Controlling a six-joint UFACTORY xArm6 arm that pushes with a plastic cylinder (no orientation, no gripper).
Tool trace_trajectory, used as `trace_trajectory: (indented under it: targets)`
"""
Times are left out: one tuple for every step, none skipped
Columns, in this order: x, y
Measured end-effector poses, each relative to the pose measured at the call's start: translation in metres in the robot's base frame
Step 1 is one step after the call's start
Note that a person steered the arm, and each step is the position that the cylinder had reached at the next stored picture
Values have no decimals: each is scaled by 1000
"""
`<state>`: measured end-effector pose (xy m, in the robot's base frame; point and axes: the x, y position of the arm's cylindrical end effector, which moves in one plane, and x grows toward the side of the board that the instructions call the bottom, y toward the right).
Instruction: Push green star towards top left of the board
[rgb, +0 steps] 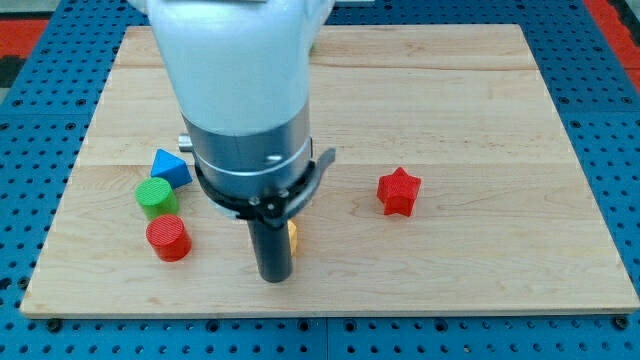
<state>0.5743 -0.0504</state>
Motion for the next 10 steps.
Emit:
trace_trajectory:
  targets:
    - [-7, 0]
    - [10, 1]
    - [28, 50]
    - [-37, 159]
    - [-118, 271]
    - [-211, 259]
    - [-288, 214]
    - [-348, 148]
    - [-378, 69]
    - [-350, -13]
